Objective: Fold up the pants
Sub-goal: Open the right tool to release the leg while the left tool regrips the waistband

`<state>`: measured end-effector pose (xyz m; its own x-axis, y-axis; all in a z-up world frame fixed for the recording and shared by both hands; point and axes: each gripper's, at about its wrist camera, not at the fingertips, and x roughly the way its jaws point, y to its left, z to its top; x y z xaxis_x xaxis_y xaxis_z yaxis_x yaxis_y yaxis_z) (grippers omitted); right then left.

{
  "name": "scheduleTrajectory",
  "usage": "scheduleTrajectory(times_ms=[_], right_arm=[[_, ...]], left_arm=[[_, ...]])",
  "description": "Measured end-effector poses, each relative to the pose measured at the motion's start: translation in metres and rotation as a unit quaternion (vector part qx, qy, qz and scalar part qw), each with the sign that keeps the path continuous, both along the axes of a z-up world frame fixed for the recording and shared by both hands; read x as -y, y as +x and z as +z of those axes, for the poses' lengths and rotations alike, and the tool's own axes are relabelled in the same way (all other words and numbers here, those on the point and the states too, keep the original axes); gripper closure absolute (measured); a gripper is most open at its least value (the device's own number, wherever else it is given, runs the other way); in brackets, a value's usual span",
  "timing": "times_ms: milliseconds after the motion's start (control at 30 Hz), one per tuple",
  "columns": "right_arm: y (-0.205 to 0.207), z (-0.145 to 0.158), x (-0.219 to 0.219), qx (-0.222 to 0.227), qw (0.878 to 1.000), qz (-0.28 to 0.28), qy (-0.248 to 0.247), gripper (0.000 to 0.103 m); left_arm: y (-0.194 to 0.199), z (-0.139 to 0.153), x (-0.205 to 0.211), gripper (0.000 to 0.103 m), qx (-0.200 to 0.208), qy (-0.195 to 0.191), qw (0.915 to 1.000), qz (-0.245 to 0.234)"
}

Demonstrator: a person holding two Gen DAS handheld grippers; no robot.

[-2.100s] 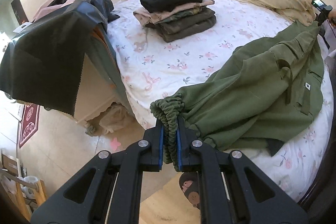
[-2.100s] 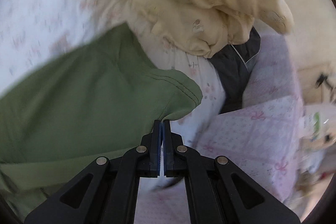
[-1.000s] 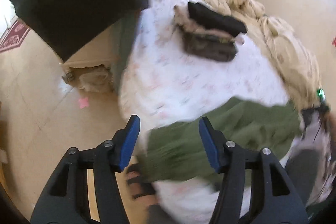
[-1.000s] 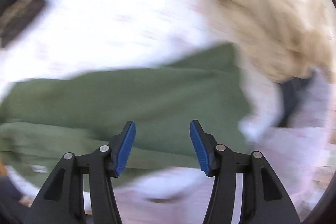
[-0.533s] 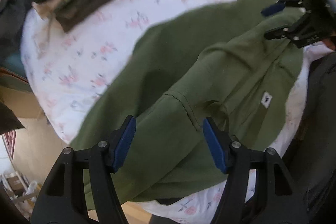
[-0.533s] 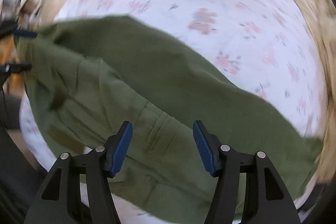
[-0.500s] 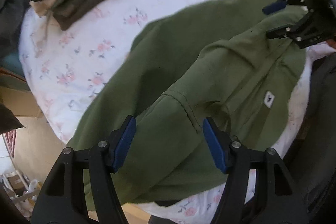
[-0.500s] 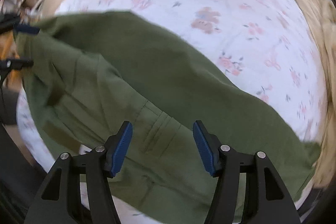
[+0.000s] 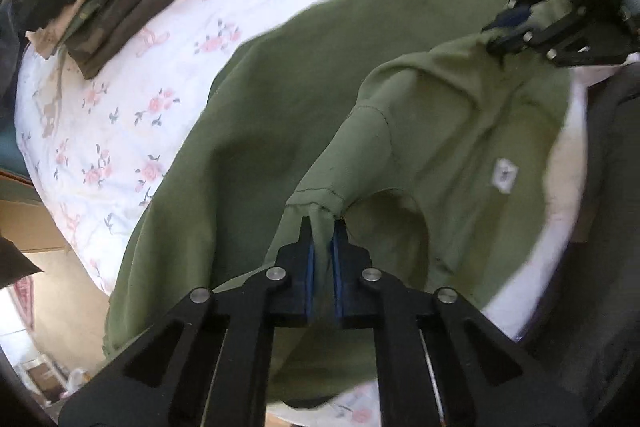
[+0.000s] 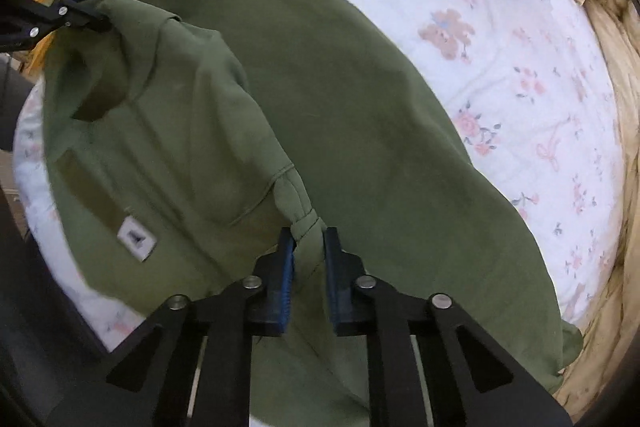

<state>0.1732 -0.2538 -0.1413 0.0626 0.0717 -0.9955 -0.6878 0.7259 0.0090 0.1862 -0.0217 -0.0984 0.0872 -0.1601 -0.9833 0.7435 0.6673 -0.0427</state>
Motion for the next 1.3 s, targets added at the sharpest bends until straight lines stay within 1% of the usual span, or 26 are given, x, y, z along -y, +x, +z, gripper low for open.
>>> scheduleTrajectory(times_ms=[33, 100, 200, 267, 333, 367, 400, 433, 467, 500, 533, 600, 633, 667, 733, 767, 800, 833, 900, 933, 1000, 1067, 1167, 1200, 1233, 1300], right_arm=[[-0.007, 0.006, 0.002, 0.002, 1.0, 0.004, 0.003, 0.093], [-0.028, 0.023, 0.007, 0.008, 1.0, 0.012, 0.004, 0.094], [-0.063, 0.035, 0.012, -0.005, 1.0, 0.019, 0.011, 0.095], [-0.09, 0.032, 0.011, -0.028, 0.999, 0.029, 0.005, 0.094], [-0.118, 0.016, 0.003, -0.051, 0.997, 0.048, -0.024, 0.094], [-0.127, 0.008, 0.0, -0.062, 0.996, 0.051, -0.035, 0.093], [-0.134, -0.003, -0.003, -0.08, 0.995, 0.049, -0.044, 0.092], [-0.14, -0.014, -0.006, -0.1, 0.993, 0.047, -0.051, 0.089], [-0.142, -0.022, -0.008, -0.109, 0.991, 0.048, -0.059, 0.088], [-0.144, -0.029, -0.01, -0.106, 0.991, 0.046, -0.07, 0.086], [-0.14, -0.031, -0.012, -0.108, 0.991, 0.039, -0.07, 0.083], [-0.137, -0.025, -0.008, -0.118, 0.992, 0.014, -0.053, 0.071], [-0.136, -0.017, -0.006, -0.121, 0.992, 0.004, -0.04, 0.055], [-0.137, -0.008, -0.003, -0.123, 0.992, -0.001, -0.025, 0.049], [-0.137, 0.012, -0.001, -0.113, 0.994, -0.006, 0.003, 0.049], [-0.134, 0.024, 0.002, -0.097, 0.995, -0.016, 0.019, 0.049], [-0.13, 0.037, 0.005, -0.076, 0.996, -0.032, 0.041, 0.049], [-0.124, 0.048, 0.009, -0.055, 0.995, -0.052, 0.067, 0.049], [-0.114, 0.064, 0.017, -0.023, 0.988, -0.1, 0.117, 0.049], [-0.122, 0.072, 0.024, -0.013, 0.983, -0.12, 0.136, 0.049], [-0.116, 0.074, 0.031, 0.002, 0.972, -0.165, 0.169, 0.049], [-0.097, 0.067, 0.028, 0.004, 0.964, -0.196, 0.182, 0.049], [-0.096, 0.06, 0.031, -0.001, 0.953, -0.235, 0.192, 0.049], [-0.097, 0.057, 0.029, -0.001, 0.951, -0.243, 0.191, 0.049], [-0.095, 0.058, 0.028, -0.002, 0.949, -0.249, 0.191, 0.049], [-0.096, 0.055, 0.028, -0.004, 0.946, -0.262, 0.192, 0.049]], left_arm=[[-0.012, 0.013, -0.005, 0.099, 0.011, -0.01, 0.9998, -0.011], [-0.035, 0.029, -0.012, 0.099, 0.026, -0.013, 0.9989, -0.037], [-0.066, 0.036, -0.018, 0.099, 0.022, -0.002, 0.9978, -0.063], [-0.094, 0.026, -0.015, 0.099, 0.006, 0.018, 0.9952, -0.096], [-0.109, 0.012, -0.012, 0.094, -0.017, 0.041, 0.9927, -0.112], [-0.113, -0.002, -0.009, 0.094, -0.042, 0.061, 0.9903, -0.118], [-0.114, -0.012, -0.007, 0.087, -0.062, 0.075, 0.9882, -0.119], [-0.115, -0.022, -0.007, 0.076, -0.079, 0.086, 0.9862, -0.117], [-0.114, -0.028, -0.009, 0.07, -0.085, 0.094, 0.9856, -0.112], [-0.114, -0.027, -0.01, 0.062, -0.078, 0.096, 0.9867, -0.105], [-0.109, -0.024, -0.014, 0.055, -0.066, 0.092, 0.9893, -0.092], [-0.096, -0.007, -0.029, 0.052, -0.065, 0.053, 0.9951, -0.05], [-0.086, 0.01, -0.042, 0.052, -0.07, 0.02, 0.9971, -0.023], [-0.078, 0.022, -0.052, 0.052, -0.063, 0.001, 0.998, -0.006], [-0.061, 0.05, -0.081, 0.049, -0.033, -0.035, 0.9981, 0.038], [-0.048, 0.066, -0.104, 0.045, -0.01, -0.053, 0.9956, 0.076], [-0.037, 0.074, -0.123, 0.037, 0.006, -0.062, 0.9923, 0.107], [-0.021, 0.082, -0.156, 0.033, 0.024, -0.074, 0.9838, 0.162], [-0.003, 0.082, -0.2, 0.033, 0.034, -0.088, 0.9687, 0.23], [0.007, 0.076, -0.224, 0.033, 0.032, -0.094, 0.9584, 0.268], [0.02, 0.055, -0.27, 0.033, 0.011, -0.117, 0.9367, 0.33], [0.029, 0.03, -0.29, 0.033, -0.009, -0.128, 0.933, 0.336], [0.03, -0.006, -0.3, 0.033, -0.036, -0.143, 0.9369, 0.317], [0.03, -0.022, -0.303, 0.033, -0.054, -0.157, 0.9348, 0.314], [0.029, -0.029, -0.297, 0.033, -0.066, -0.168, 0.9329, 0.312], [0.031, -0.058, -0.298, 0.033, -0.09, -0.185, 0.9264, 0.315]])
